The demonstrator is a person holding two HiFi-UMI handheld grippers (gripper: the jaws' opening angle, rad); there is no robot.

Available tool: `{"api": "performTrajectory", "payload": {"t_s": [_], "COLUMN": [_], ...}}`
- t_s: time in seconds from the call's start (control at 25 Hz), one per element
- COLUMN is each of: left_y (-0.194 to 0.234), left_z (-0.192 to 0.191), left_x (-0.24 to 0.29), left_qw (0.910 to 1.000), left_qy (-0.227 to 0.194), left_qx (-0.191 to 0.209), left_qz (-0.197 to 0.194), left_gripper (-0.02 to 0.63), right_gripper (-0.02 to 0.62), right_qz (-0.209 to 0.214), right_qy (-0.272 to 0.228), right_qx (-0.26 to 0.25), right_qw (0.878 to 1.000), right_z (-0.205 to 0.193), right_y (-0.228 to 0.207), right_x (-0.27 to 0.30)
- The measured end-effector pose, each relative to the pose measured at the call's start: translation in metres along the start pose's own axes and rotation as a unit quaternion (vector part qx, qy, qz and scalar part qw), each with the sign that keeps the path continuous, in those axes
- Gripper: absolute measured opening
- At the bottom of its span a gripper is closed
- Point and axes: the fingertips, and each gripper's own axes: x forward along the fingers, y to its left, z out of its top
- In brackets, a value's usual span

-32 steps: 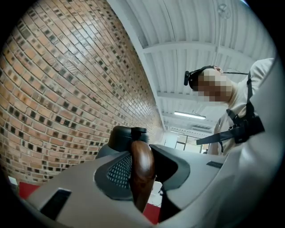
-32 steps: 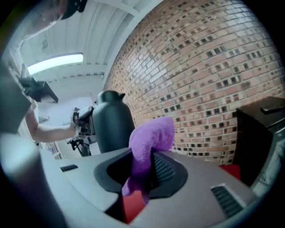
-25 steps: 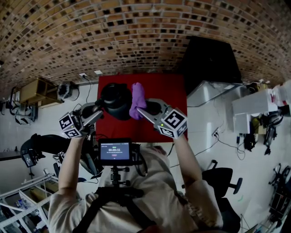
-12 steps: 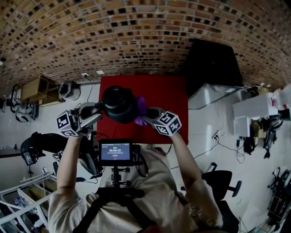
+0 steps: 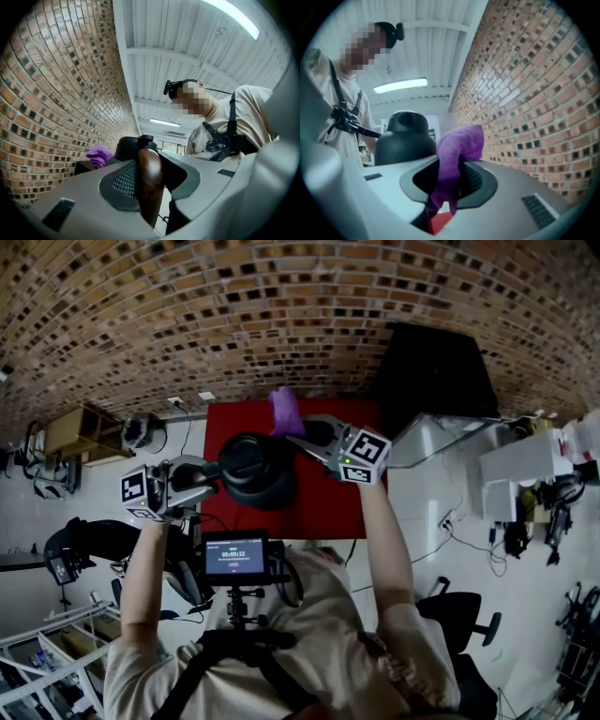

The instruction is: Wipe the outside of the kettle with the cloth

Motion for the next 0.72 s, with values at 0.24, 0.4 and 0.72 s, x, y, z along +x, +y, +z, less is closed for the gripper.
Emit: {"api": "performTrajectory", "payload": {"t_s": [0.24,0.4,0.72], "left_y": [0.004,0.012,0.05], "left_z": [0.011,0.022,0.025], "left_x": [-0.004,-0.012,-0.041], "left_qw": [0.999,0.9963,0.9823], "left_qy": [-0.04,-0.07,-0.128], "left_qx": [-0.003,-0.003,-0.017], "left_qz": [0.023,0.05,0.136], "left_gripper": [0.112,0.109,0.11], "right_gripper": [0.106,0.106,0.106], "right_qz": [0.047,0.054,0.017], "right_qy": [0.078,0.098,-0.058], "right_qx": [0.0,0.089,0.299], "right_qw": [0.996,0.99,0.952], "right_z": [-0.035,-0.107,-0.16], "right_y": [0.0,-0.005,0.004], "right_x": [0.024,0.029,0.022]}}
